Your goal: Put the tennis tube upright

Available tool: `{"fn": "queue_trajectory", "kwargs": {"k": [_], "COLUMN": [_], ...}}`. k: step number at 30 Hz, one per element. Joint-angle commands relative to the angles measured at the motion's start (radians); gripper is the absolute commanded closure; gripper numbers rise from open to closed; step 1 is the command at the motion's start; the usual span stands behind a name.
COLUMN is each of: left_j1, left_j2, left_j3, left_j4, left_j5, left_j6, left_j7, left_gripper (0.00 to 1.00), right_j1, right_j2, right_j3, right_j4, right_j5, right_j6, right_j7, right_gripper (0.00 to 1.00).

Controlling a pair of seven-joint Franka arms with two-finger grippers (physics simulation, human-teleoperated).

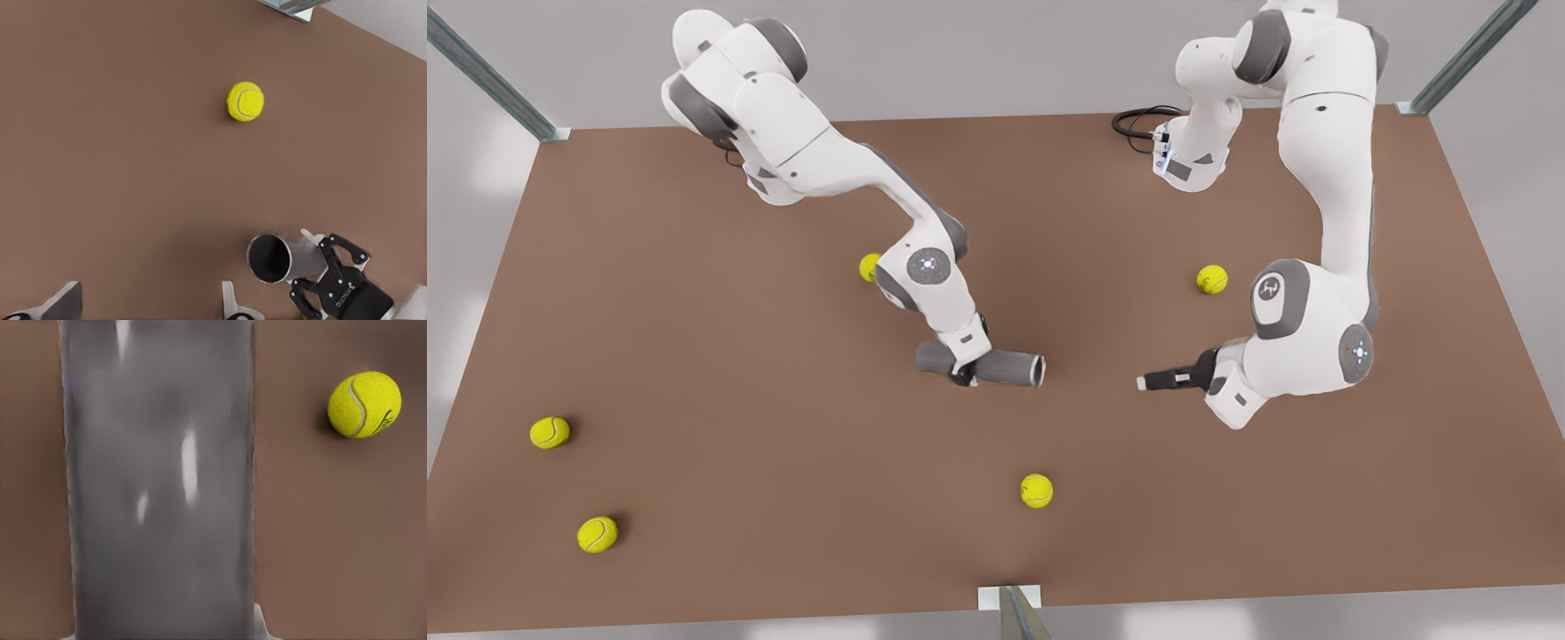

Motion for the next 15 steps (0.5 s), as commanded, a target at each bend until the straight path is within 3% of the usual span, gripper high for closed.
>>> {"fn": "queue_trajectory", "kwargs": {"k": [1,5,11,12,15], "left_j1": [0.003,0.011,0.009,0.009,0.011], "left_j2": [0.005,0.03,0.063,0.063,0.063], "left_j3": [0.001,0.001,0.001,0.001,0.003], "left_j4": [0.0,-0.002,-0.002,-0.002,0.0], "left_j5": [-0.133,-0.13,-0.127,-0.127,-0.124], "left_j6": [0.0,0.0,0.0,0.0,0.002], "left_j7": [0.019,0.068,0.085,0.085,0.085], "left_gripper": [0.01,0.01,0.01,0.01,0.01], "right_j1": [0.0,0.036,0.125,0.135,0.132], "right_j2": [0.013,0.068,0.111,0.117,0.116], "right_j3": [0.0,-0.002,-0.04,-0.051,-0.051], "right_j4": [0.015,0.092,0.147,0.147,0.147], "right_j5": [-0.015,-0.025,-0.015,-0.014,-0.011], "right_j6": [0.0,-0.003,-0.039,-0.039,-0.039], "right_j7": [0.001,-0.241,-0.283,-0.274,-0.271], "right_gripper": [0.26,0.26,0.25,0.0,0.0]}}
